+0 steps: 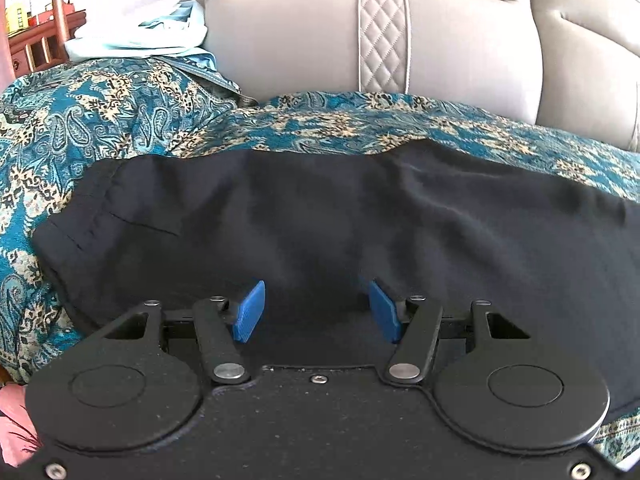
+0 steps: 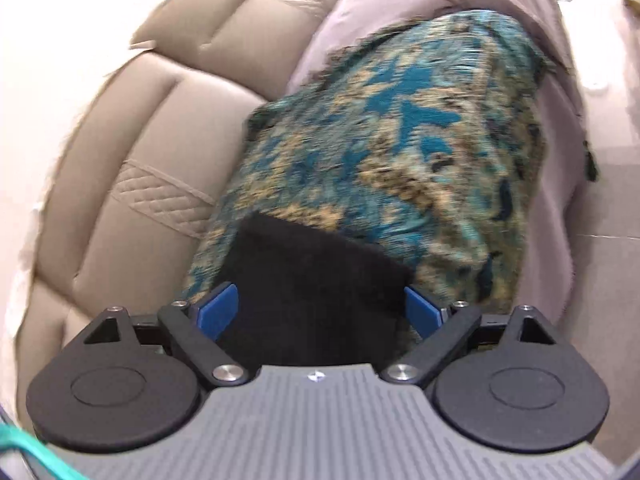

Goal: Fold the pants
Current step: 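Grasp the waistband with the left gripper while the right gripper pinches the folded leg end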

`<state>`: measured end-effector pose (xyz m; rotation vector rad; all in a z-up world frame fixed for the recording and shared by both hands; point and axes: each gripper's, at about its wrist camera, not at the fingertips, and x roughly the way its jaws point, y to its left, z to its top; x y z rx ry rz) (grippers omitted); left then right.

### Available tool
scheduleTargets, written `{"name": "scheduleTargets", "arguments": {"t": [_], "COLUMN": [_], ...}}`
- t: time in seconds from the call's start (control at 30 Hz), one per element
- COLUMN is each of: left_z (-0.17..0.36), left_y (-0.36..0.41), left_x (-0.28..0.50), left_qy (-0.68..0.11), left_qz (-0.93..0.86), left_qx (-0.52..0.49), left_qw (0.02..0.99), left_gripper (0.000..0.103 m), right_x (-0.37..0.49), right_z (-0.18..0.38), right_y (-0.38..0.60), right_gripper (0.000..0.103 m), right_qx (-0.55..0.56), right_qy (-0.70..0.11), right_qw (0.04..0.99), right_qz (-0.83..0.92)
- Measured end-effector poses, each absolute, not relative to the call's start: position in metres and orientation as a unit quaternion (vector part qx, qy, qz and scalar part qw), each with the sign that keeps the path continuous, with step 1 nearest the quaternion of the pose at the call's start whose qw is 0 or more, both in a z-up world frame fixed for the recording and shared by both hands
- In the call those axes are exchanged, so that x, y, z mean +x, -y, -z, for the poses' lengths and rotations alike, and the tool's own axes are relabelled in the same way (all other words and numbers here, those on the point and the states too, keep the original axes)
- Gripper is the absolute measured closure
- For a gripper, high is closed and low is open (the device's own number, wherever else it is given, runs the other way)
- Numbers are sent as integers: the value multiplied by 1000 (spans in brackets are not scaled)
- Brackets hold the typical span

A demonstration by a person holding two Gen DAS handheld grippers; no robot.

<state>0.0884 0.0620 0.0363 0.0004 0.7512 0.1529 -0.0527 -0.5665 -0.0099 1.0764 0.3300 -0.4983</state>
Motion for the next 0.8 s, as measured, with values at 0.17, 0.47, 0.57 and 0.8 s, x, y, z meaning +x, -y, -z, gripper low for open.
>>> {"name": "scheduleTargets", "arguments": {"t": [0.17, 0.47, 0.57, 0.8], "left_z": [-30, -26, -27, -31], "left_y": [-64, -65, -67, -72], "left_x": [92, 92, 90, 83], "left_qy": [-375, -369, -371, -365], "left_qz": [-81, -79, -81, -71], "left_qx": [0, 6, -4, -11], "left_qw": [923, 926, 925, 928], "left_gripper": [47, 46, 46, 66], "right_x": [-28, 29, 36, 50], "right_z": [4, -10, -11, -22], "right_y": [564, 542, 539, 521], "right_gripper": [12, 59, 85, 87], "right_qx": [463, 320, 301, 326], "right_qy": [-183, -263, -277, -255], "right_qw": [831, 874, 870, 872], "right_qz": [249, 253, 275, 262]}}
